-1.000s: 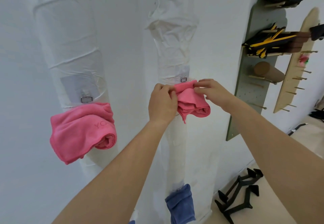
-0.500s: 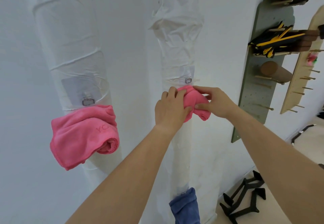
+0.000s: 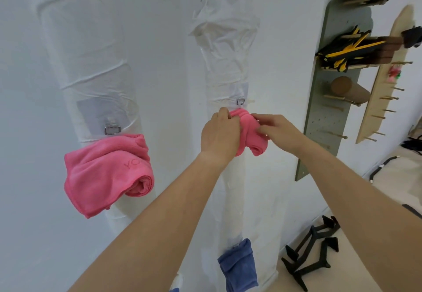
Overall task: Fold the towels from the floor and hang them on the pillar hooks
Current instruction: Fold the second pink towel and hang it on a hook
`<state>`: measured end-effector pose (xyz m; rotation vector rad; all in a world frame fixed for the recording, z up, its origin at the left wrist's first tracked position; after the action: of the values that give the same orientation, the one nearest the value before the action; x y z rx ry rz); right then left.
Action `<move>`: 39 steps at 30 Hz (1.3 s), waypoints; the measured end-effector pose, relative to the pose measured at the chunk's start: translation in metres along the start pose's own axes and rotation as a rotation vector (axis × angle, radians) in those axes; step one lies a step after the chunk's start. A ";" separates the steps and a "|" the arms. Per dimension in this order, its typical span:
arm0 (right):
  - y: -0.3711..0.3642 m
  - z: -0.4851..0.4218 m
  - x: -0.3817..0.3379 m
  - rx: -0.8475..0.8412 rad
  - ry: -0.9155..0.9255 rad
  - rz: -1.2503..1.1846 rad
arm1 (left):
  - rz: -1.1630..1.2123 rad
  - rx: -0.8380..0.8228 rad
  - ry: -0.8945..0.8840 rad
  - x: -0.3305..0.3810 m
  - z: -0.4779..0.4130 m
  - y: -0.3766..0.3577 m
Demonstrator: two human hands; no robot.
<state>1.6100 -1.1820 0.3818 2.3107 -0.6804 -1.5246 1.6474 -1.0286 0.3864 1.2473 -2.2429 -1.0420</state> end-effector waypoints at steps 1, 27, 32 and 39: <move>0.001 0.000 0.001 -0.013 0.005 -0.021 | 0.047 -0.021 0.013 -0.001 0.000 -0.001; -0.011 -0.014 0.021 0.380 -0.019 0.073 | 0.227 0.020 0.120 -0.015 -0.006 -0.023; -0.018 -0.012 0.019 0.448 -0.050 0.090 | 0.226 0.003 0.163 -0.015 -0.007 -0.021; -0.015 -0.002 -0.006 0.245 -0.122 0.203 | 0.157 -0.091 0.144 -0.003 0.005 0.005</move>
<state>1.6131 -1.1663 0.3797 2.2444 -1.1543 -1.5718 1.6433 -1.0224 0.3875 1.0543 -2.1212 -0.9532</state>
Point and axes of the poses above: each hand's wrist, its own z-axis away from the middle knuckle, its own y-axis out of the back of the hand, x = y × z, the point moved 5 cm from there along -z, towards the middle knuckle, and after that the axes turned 9 degrees about -z, right-handed, at the moved point
